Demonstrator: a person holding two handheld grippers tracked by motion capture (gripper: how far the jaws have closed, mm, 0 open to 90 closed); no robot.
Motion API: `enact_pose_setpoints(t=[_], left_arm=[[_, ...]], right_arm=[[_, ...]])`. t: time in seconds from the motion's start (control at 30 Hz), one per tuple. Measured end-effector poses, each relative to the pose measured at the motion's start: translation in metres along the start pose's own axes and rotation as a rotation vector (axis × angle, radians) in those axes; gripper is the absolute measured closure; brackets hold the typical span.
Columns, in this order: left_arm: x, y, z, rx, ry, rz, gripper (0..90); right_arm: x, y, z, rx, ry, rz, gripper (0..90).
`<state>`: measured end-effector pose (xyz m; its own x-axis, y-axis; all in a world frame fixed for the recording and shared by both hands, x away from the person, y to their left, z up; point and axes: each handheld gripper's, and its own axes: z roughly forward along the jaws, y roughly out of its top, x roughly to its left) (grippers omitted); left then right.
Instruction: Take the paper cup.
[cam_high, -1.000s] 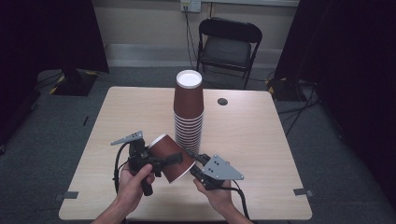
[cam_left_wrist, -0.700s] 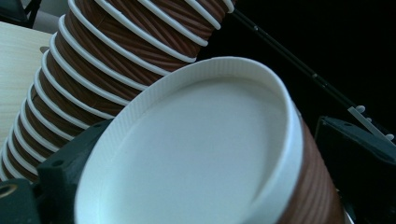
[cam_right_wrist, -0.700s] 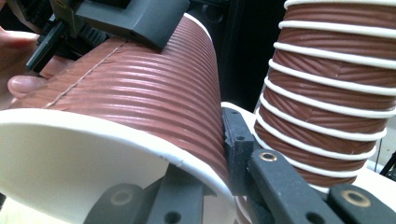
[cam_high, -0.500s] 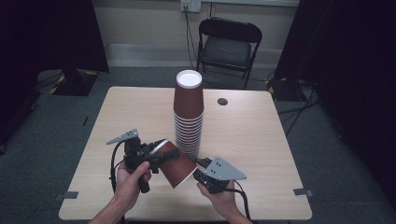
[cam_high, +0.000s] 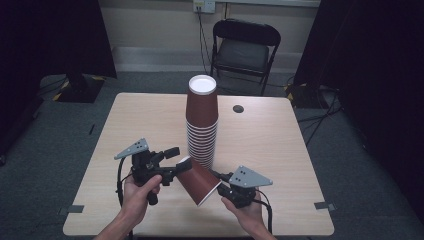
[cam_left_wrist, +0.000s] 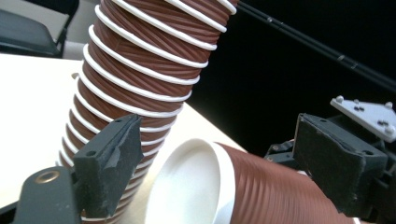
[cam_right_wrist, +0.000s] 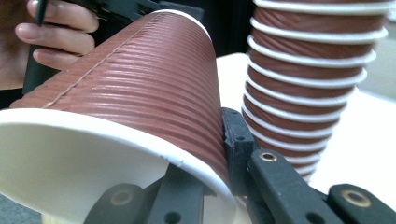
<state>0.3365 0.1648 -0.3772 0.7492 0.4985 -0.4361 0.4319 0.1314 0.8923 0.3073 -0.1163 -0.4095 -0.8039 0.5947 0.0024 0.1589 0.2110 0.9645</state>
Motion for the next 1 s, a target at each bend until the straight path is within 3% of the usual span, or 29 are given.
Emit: enact_pose_setpoints(t=[0.07, 0.13, 0.37, 0.4, 0.57, 0.6, 0.63, 0.67, 0.7, 0.77, 0.83, 0.87, 1.0], left_arm=[[-0.001, 0.000, 0.000, -0.015, 0.012, 0.022, 17.2], [-0.002, -0.001, 0.001, -0.017, 0.020, 0.051, 23.8], [-0.004, -0.004, 0.002, 0.039, 0.045, 0.127, 18.1], [-0.005, -0.005, 0.001, 0.059, 0.040, 0.170, 15.9], [-0.008, -0.007, 0.002, 0.088, -0.012, 0.220, 15.5], [-0.011, -0.009, 0.004, 0.108, -0.017, 0.253, 15.5], [-0.011, -0.009, 0.004, 0.108, -0.017, 0.253, 15.5], [-0.012, -0.010, 0.005, 0.128, -0.037, 0.287, 15.5], [-0.012, -0.010, 0.005, 0.128, -0.037, 0.287, 15.8], [-0.016, -0.012, 0.006, 0.140, -0.020, 0.335, 15.8], [-0.017, -0.012, 0.007, 0.152, -0.018, 0.349, 15.8], [-0.018, -0.013, 0.008, 0.176, -0.006, 0.382, 15.7], [-0.017, -0.020, 0.013, 0.230, -0.019, 0.425, 15.8]], right_arm=[[-0.003, -0.001, -0.002, 0.012, -0.001, 0.014, 86.0], [-0.011, -0.002, -0.006, 0.031, 0.016, 0.062, 86.0], [-0.026, -0.004, -0.013, 0.085, 0.016, 0.122, 85.8], [-0.030, -0.005, -0.015, 0.107, 0.016, 0.138, 85.8], [-0.037, -0.006, -0.020, 0.139, 0.018, 0.176, 85.7], [-0.040, -0.006, -0.022, 0.151, 0.023, 0.185, 85.8], [-0.040, -0.006, -0.022, 0.151, 0.023, 0.185, 85.8], [-0.043, -0.006, -0.024, 0.159, 0.046, 0.214, 85.8], [-0.043, -0.006, -0.024, 0.159, 0.046, 0.214, 85.8], [-0.047, -0.006, -0.026, 0.180, 0.056, 0.223, 85.8], [-0.048, -0.005, -0.026, 0.199, 0.066, 0.230, 85.8], [-0.049, -0.004, -0.026, 0.241, 0.073, 0.226, 85.8], [-0.050, -0.003, -0.027, 0.292, 0.089, 0.221, 85.8]])
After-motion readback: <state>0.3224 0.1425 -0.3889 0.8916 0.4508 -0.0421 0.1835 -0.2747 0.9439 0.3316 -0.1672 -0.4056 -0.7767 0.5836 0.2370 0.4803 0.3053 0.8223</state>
